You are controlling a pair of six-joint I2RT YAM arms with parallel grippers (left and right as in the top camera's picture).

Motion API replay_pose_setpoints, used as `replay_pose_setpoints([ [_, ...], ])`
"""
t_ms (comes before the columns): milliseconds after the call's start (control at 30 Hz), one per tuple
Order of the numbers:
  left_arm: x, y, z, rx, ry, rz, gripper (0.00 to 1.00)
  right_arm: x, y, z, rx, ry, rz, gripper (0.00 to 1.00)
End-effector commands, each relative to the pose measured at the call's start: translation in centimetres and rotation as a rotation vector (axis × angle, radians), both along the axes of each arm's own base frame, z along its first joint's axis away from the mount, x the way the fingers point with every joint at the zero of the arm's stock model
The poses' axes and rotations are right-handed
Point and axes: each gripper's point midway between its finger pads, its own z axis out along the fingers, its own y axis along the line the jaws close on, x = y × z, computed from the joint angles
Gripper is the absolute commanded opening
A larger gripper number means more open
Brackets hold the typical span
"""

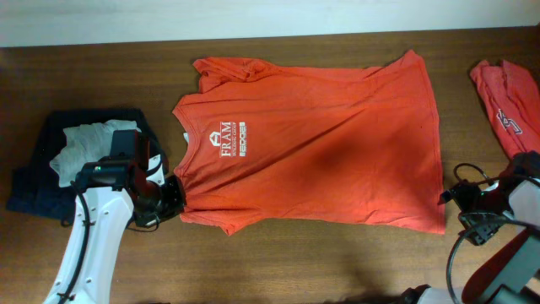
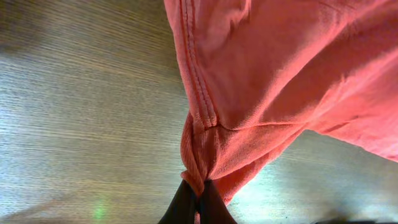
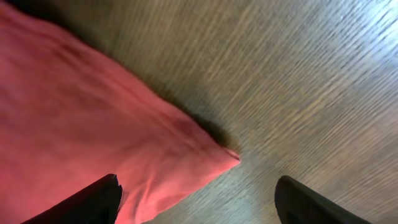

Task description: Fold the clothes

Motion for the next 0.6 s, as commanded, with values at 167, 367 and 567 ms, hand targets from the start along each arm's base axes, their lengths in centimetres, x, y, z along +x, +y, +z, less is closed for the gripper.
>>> replay_pose_setpoints([
  [167, 0.6, 0.9, 0.5, 0.047, -0.035, -0.008, 0.01, -0.9, 0.8, -2.9, 0.018, 0.029, -0.017, 0.77],
  [367, 0.5, 0.9, 0.5, 0.047, -0.034, -0.008, 0.01, -1.8, 1.9, -5.3, 0.025, 0.017, -0.034, 0.64],
  [567, 0.5, 0.9, 0.5, 0.047, -0.034, -0.008, 0.01, -2.0, 2.5, -5.2, 0.047, 0.013, -0.03, 0.22],
])
